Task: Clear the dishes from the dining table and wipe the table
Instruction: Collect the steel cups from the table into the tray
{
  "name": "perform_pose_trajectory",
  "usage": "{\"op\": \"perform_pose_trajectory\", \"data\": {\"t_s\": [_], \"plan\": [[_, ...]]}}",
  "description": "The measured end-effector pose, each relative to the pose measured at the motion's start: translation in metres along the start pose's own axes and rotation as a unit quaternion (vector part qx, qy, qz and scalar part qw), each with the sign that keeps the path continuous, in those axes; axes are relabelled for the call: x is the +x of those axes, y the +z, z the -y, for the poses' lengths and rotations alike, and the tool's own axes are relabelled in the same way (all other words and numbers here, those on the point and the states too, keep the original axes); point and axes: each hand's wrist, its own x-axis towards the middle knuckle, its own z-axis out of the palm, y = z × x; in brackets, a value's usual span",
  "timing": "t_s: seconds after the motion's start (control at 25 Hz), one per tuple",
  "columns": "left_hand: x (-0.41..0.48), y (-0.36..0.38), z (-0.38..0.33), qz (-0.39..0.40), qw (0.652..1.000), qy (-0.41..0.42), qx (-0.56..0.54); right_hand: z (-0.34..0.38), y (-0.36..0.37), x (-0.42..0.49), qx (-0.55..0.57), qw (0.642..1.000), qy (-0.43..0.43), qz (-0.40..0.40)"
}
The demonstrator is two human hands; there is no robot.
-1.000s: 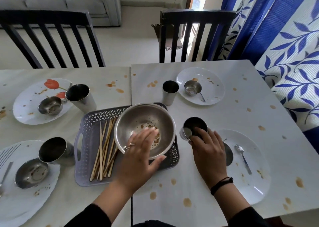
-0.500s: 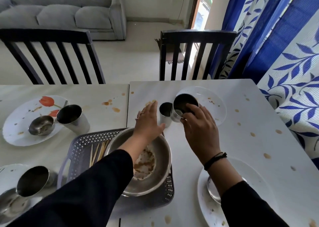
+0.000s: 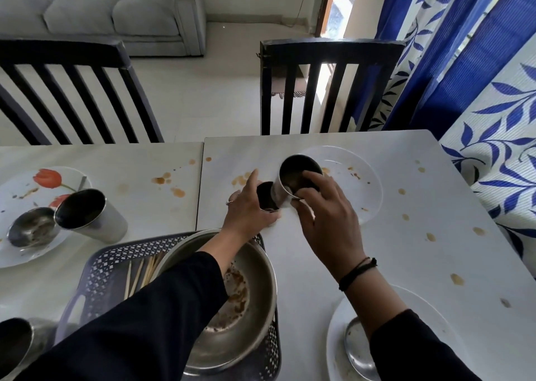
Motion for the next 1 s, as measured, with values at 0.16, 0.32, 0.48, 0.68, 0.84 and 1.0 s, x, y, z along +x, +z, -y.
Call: {"op": "perform_pose_trajectory", "data": {"t_s": [0.16,0.32,0.48,0.68,0.84,1.0], "plan": [[-0.001,-0.004,0.001,-0.021,0.999,0.035,-0.007,0.001,0.02,0.013,0.022,0.999,-0.027,0.037],[-0.003,0.0,0.0,-0.028,0.999,0.031,-0.008,-0.004,0.041,0.015,-0.015,0.994,-0.022,0.102],[-0.008,-0.007,-0.009,-0.029,0.998,0.023,-0.053,-0.01,0.052,0.008,-0.049,0.981,-0.035,0.184],[-0.035,-0.064,-0.025,-0.067,0.994,0.076,-0.051,0.011,0.027,0.017,-0.056,0.975,-0.161,0.145],[-0.088,-0.13,-0.025,-0.138,0.985,0.099,-0.015,0.069,0.015,0.034,-0.008,0.948,-0.302,0.099],[-0.181,-0.202,0.022,-0.154,0.984,0.083,0.041,0.156,0.03,0.022,0.059,0.923,-0.364,0.109]]}}
